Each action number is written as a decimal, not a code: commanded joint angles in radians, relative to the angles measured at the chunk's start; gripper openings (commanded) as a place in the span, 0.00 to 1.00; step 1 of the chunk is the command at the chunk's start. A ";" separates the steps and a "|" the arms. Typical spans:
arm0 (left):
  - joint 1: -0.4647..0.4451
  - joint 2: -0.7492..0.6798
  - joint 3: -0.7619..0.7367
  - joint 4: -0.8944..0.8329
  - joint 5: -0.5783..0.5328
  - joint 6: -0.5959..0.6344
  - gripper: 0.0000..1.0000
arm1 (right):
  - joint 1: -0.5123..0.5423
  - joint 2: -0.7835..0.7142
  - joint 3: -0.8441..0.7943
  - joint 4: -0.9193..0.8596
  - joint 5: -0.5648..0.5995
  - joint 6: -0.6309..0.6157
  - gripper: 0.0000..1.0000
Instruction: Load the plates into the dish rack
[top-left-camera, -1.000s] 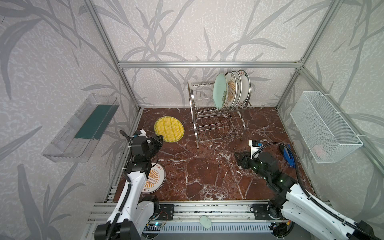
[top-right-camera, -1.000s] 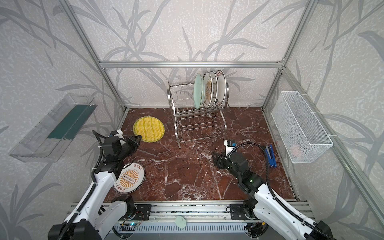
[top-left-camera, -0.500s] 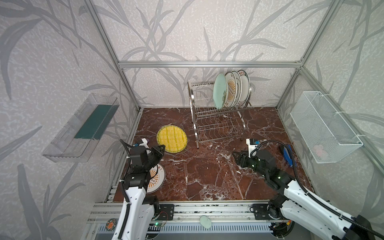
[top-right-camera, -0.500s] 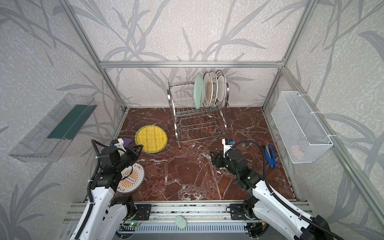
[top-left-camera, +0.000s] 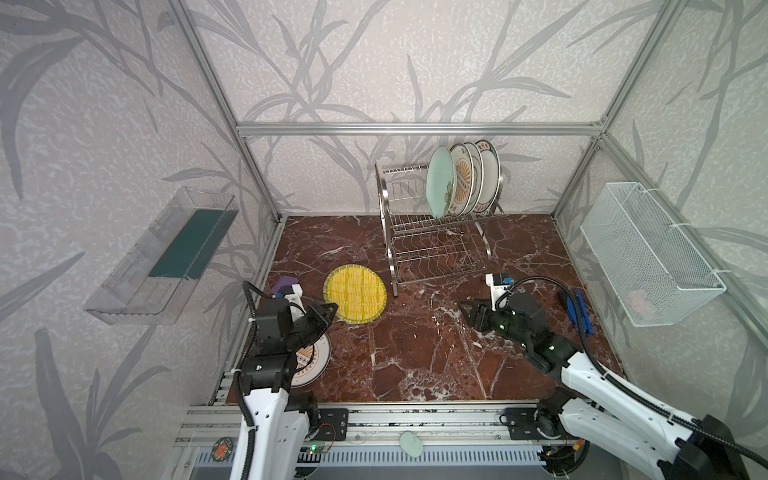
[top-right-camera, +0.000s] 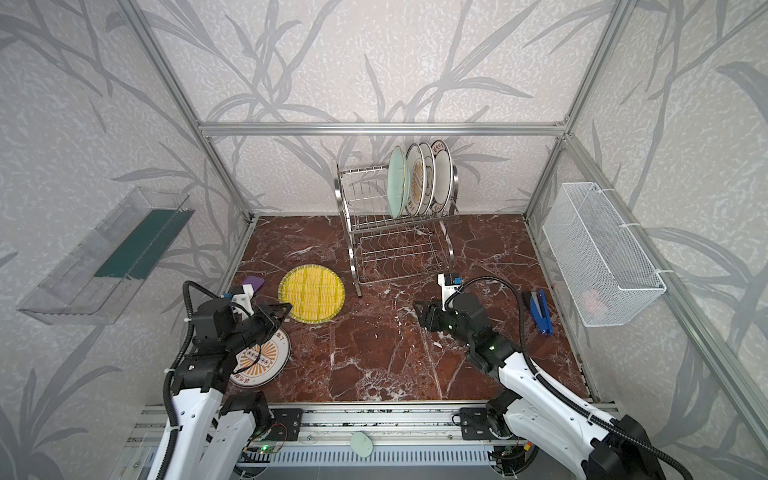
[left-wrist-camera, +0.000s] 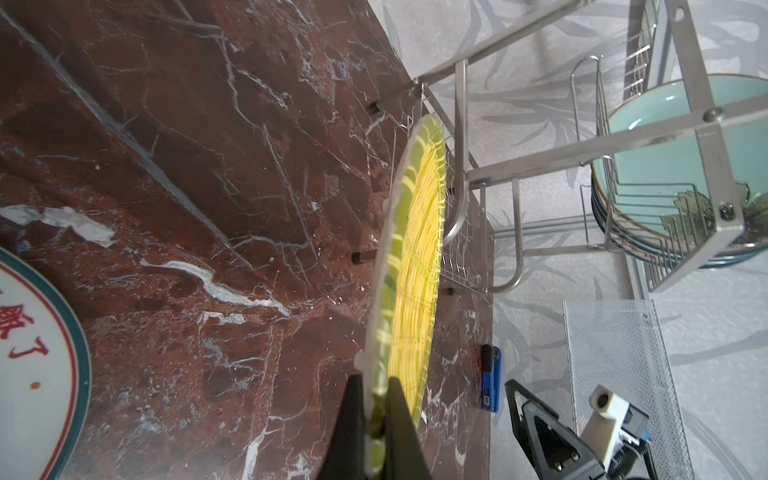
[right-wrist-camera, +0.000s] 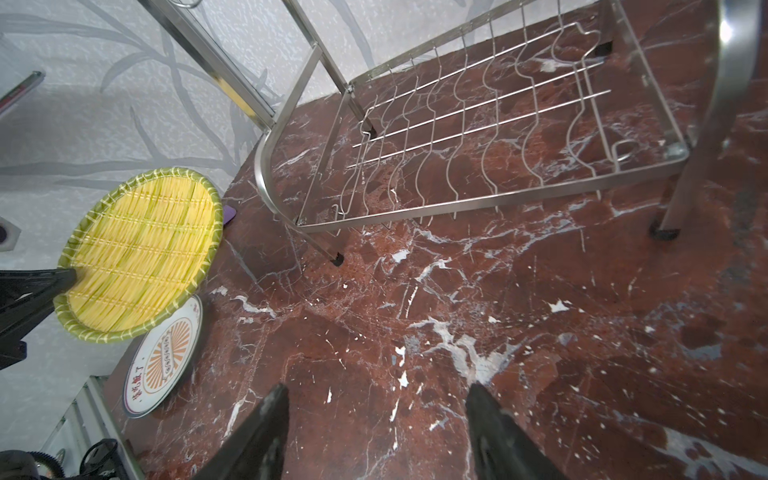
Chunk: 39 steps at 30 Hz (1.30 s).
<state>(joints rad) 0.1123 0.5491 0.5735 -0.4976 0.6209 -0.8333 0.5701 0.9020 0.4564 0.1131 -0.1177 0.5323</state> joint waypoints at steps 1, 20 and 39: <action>0.002 0.006 0.062 -0.047 0.113 0.077 0.00 | 0.000 0.028 0.030 0.086 -0.069 0.026 0.67; -0.051 -0.020 -0.065 0.262 0.270 -0.054 0.00 | 0.066 0.116 0.072 0.223 -0.149 0.124 0.68; -0.466 0.212 -0.125 0.644 0.090 -0.106 0.00 | 0.102 0.194 0.082 0.297 -0.174 0.152 0.68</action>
<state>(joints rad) -0.3351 0.7551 0.4469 -0.0040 0.7246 -0.9203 0.6651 1.0882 0.5137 0.3614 -0.2729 0.6731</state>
